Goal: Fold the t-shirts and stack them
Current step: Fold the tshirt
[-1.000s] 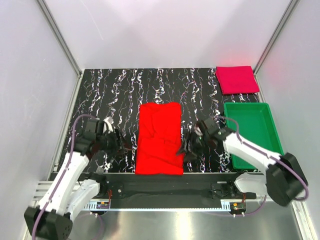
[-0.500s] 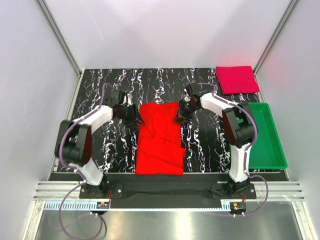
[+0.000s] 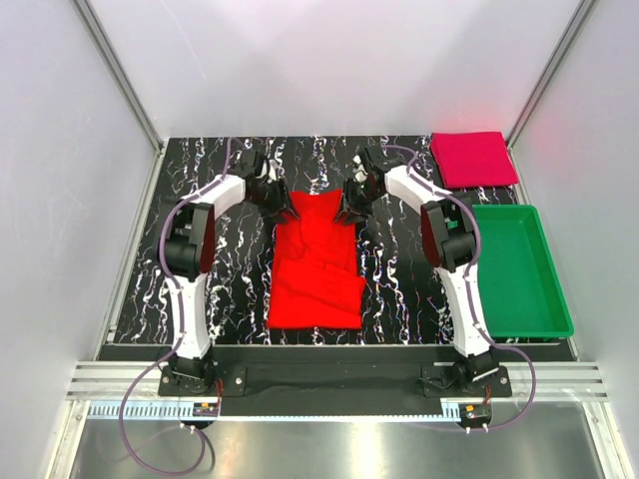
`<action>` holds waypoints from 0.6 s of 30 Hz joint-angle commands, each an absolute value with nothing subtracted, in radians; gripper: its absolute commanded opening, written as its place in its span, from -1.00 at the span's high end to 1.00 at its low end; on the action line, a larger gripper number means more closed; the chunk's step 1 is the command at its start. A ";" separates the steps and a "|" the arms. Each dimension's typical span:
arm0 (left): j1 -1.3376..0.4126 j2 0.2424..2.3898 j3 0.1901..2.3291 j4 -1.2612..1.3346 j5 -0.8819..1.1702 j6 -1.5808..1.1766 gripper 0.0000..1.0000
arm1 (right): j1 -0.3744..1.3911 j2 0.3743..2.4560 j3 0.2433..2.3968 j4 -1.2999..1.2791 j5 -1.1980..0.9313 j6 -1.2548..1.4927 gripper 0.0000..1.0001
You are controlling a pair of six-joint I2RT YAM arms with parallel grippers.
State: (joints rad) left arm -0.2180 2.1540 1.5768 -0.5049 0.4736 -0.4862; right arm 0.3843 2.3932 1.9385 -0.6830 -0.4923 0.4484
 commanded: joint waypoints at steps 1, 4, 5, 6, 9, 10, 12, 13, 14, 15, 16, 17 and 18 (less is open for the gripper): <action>-0.210 2.042 1.573 -0.575 0.398 -0.399 -0.03 | 0.365 2.331 1.982 -0.805 -0.494 0.417 0.14; -0.219 1.889 1.440 -0.574 0.399 -0.367 -0.11 | 0.353 2.174 1.820 -0.819 -0.491 0.416 -0.14; -0.222 1.826 1.404 -0.575 0.409 -0.356 -0.12 | 0.353 2.131 1.715 -0.819 -0.486 0.411 -0.20; -0.222 1.797 1.367 -0.577 0.441 -0.345 -0.14 | 0.353 2.088 1.659 -0.819 -0.485 0.408 -0.25; -0.229 1.715 1.203 -0.577 0.495 -0.308 -0.16 | 0.353 1.945 1.455 -0.812 -0.515 0.434 -0.33; -0.238 1.704 1.180 -0.572 0.494 -0.296 -0.16 | 0.353 1.887 1.404 -0.774 -0.532 0.446 -0.34; -0.247 1.700 1.141 -0.569 0.508 -0.282 -0.15 | 0.353 1.833 1.260 -0.688 -0.551 0.492 -0.35; -0.261 1.712 1.138 -0.566 0.508 -0.275 -0.15 | 0.351 1.795 1.220 -0.661 -0.555 0.509 -0.35; -0.270 1.718 1.135 -0.568 0.505 -0.269 -0.15 | 0.350 1.784 1.159 -0.641 -0.558 0.521 -0.36; -0.279 1.724 1.132 -0.571 0.499 -0.264 -0.15 | 0.351 1.775 1.131 -0.590 -0.578 0.556 -0.36; -0.294 1.732 1.129 -0.568 0.488 -0.258 -0.15 | 0.351 1.755 1.102 -0.553 -0.592 0.578 -0.36; -0.301 1.733 1.127 -0.569 0.477 -0.258 -0.15 | 0.351 1.750 1.050 -0.520 -0.598 0.597 -0.39; -0.302 1.735 1.123 -0.571 0.456 -0.258 -0.15 | 0.351 1.749 1.033 -0.481 -0.606 0.624 -0.41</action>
State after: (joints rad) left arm -0.2848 1.7344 1.1286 -0.5846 0.4702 -0.2993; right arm 0.3496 1.7744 1.1023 -0.6384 -0.5533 0.5301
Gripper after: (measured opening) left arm 0.576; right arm 0.694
